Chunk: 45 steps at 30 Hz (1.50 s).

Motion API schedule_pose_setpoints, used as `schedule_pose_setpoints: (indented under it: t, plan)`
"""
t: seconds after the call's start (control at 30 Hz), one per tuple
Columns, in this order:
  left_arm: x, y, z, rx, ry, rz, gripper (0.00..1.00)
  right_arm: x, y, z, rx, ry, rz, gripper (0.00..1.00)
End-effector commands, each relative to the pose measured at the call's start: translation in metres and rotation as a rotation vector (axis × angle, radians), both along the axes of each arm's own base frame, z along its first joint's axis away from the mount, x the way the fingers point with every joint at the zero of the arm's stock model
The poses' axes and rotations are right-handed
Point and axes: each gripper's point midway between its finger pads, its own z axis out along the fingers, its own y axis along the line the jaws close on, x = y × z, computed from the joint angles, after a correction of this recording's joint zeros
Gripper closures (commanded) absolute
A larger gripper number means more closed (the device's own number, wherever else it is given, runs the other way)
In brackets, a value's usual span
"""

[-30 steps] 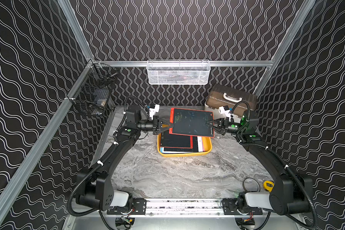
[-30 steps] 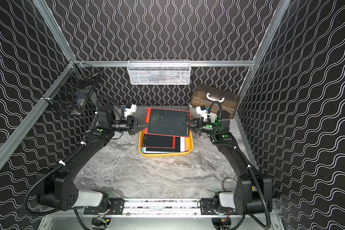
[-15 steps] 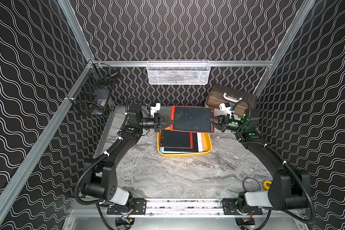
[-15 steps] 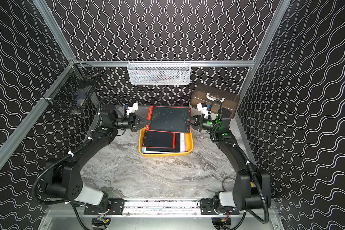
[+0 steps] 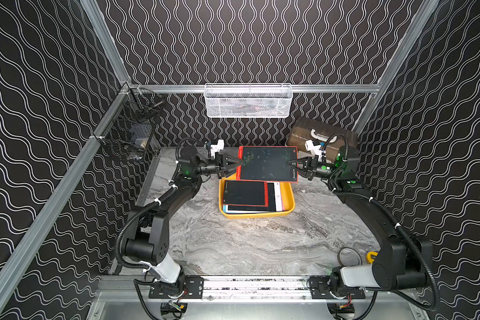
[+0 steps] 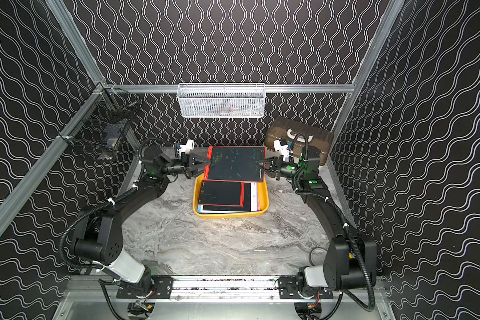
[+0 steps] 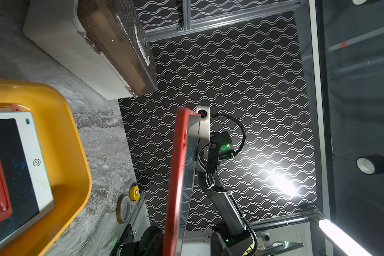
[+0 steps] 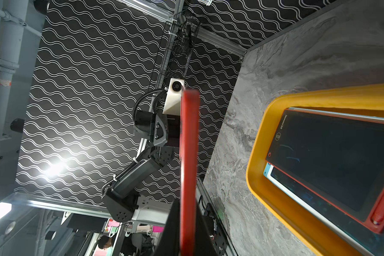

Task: Take out the writing tablet from the storage box
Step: Pick up the writing tablet from the storage box, then move the storage box to the center of the board.

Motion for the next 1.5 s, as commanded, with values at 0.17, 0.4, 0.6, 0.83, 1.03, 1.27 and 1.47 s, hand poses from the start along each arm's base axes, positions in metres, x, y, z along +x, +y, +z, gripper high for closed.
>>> schedule_pose_setpoints:
  t: [0.17, 0.4, 0.6, 0.83, 1.03, 1.27, 1.47]
  plan:
    - [0.004, 0.038, -0.037, 0.297, 0.039, 0.177, 0.16, 0.009, -0.011, -0.012, -0.099, 0.018, -0.118, 1.0]
    - [-0.01, 0.07, -0.048, 0.556, 0.016, 0.285, 0.01, 0.018, -0.02, -0.012, -0.17, 0.026, -0.205, 1.0]
    - [-0.024, 0.092, -0.063, 0.634, 0.06, 0.358, 0.01, 0.028, -0.032, -0.025, -0.25, 0.061, -0.29, 1.0]
    - [-0.065, 0.155, -0.142, 1.023, 0.267, 0.477, 0.01, 0.033, -0.045, -0.028, -0.34, 0.063, -0.365, 1.0]
    - [-0.098, 0.153, -0.205, 1.023, 0.416, 0.465, 0.01, 0.027, -0.047, -0.022, -0.342, 0.058, -0.376, 1.0]
    - [-0.072, 0.129, -0.22, 1.004, 0.344, 0.459, 0.01, 0.01, -0.05, -0.02, -0.355, 0.065, -0.376, 1.0]
    - [-0.048, 0.104, -0.24, 1.011, 0.326, 0.412, 0.04, -0.004, -0.053, -0.02, -0.358, 0.063, -0.388, 1.0]
